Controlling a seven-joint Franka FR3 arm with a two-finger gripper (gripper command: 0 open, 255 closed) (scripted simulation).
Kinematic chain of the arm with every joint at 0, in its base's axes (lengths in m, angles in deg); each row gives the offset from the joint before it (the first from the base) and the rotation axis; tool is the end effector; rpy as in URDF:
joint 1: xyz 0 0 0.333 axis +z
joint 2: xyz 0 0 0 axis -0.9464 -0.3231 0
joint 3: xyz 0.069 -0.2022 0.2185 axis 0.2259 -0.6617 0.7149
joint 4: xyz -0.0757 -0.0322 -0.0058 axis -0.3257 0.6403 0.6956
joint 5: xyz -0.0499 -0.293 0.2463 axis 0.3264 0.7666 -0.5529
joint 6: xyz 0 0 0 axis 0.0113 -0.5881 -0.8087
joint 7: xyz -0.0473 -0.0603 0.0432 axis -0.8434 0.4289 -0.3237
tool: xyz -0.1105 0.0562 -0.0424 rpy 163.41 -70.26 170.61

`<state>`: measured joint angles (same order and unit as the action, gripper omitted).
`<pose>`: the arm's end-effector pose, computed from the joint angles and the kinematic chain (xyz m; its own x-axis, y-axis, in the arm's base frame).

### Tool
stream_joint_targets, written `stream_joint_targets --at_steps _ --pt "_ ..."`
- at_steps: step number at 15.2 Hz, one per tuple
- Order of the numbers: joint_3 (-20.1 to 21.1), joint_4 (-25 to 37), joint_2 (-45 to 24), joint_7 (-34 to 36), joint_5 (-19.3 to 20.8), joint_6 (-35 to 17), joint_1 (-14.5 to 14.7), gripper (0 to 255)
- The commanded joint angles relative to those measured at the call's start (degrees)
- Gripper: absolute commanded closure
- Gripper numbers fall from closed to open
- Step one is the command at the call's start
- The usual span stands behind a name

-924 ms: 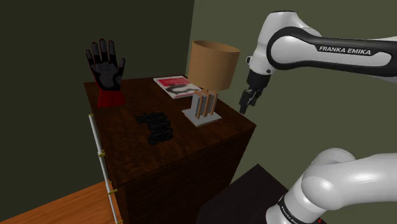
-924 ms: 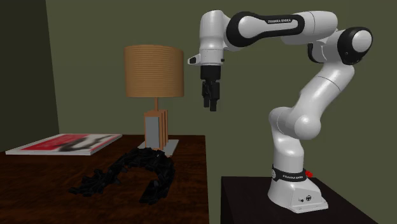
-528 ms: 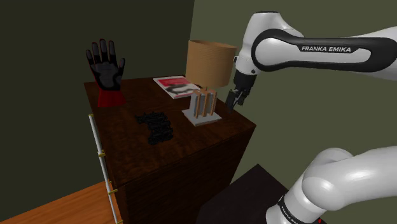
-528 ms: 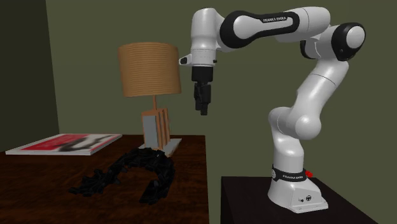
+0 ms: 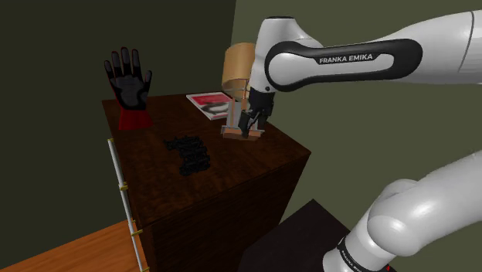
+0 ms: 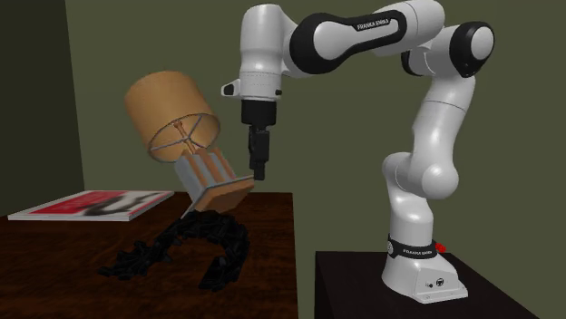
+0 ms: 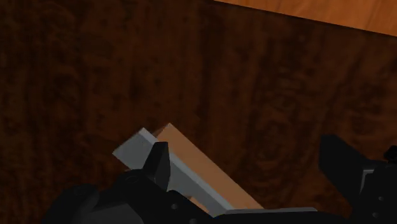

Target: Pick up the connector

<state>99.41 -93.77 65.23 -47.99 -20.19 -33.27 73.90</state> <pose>0.4251 0.1462 0.4846 0.9767 0.2095 0.0459 0.2056 -0.9755 0.0780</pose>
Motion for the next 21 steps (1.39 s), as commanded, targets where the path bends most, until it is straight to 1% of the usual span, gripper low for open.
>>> stream_joint_targets --at_steps 1,7,12,16,19,21 --pt "1.65 3.02 -3.52 2.26 0.70 -0.77 0.20 0" --pt "6.13 13.61 -15.85 9.57 5.24 -2.62 1.08 0" --pt "8.51 24.66 -26.99 15.67 10.89 -1.99 3.29 0" --pt "9.35 35.38 -36.48 19.79 15.83 0.12 6.38 0" --pt "9.12 44.95 -44.01 21.99 19.29 2.67 9.69 0" --pt "8.64 52.42 -49.39 22.91 21.39 4.92 12.34 0"
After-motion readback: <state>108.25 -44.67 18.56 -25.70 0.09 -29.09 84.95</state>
